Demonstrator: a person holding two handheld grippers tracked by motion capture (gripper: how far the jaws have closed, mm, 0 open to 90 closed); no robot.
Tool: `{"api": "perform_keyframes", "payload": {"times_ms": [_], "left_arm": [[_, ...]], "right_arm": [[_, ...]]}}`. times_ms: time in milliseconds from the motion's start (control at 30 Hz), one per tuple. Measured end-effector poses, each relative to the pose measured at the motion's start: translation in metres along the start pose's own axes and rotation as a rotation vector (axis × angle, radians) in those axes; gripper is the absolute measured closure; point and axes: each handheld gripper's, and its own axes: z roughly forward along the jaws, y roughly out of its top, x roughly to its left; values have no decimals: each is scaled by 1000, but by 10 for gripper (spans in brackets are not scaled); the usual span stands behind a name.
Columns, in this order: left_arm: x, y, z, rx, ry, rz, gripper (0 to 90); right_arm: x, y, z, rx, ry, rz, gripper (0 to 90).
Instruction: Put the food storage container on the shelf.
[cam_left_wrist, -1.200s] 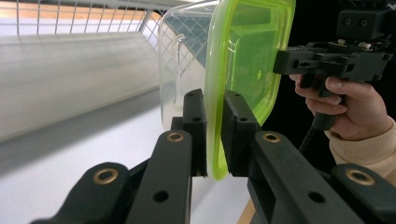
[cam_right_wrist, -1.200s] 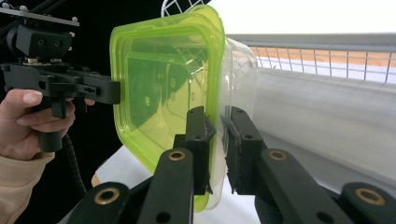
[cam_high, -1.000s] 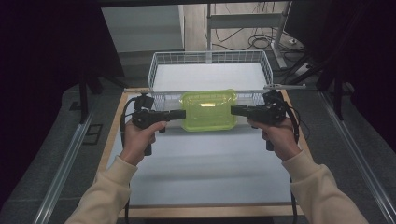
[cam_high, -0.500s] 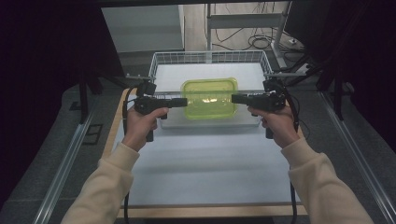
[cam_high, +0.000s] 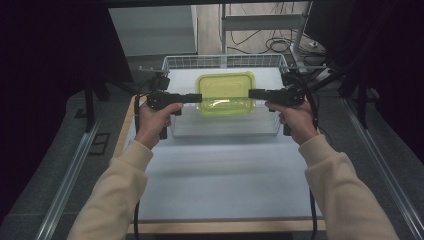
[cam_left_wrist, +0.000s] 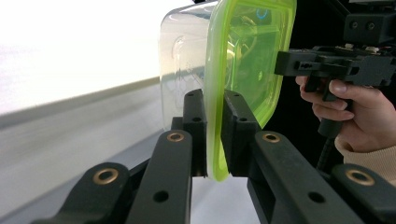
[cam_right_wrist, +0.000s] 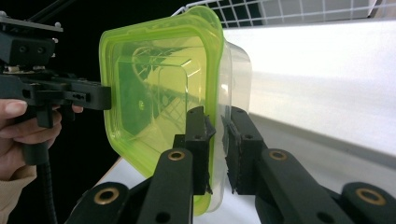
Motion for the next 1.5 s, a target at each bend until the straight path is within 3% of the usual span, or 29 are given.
{"api": "perform_keyframes", "payload": {"times_ms": [267, 833, 967, 1500], "left_arm": [[5, 15, 4, 6, 9, 13, 817], [19, 37, 19, 10, 32, -2, 814], [26, 41, 25, 13, 35, -21, 812], [38, 46, 38, 20, 58, -46, 809]], "right_arm": [[-6, 11, 6, -11, -14, 6, 800], [-20, 26, 16, -20, -38, 37, 800], [-25, 31, 19, -18, -46, 52, 800], [-41, 36, 34, 3, -69, 89, 796]]}}
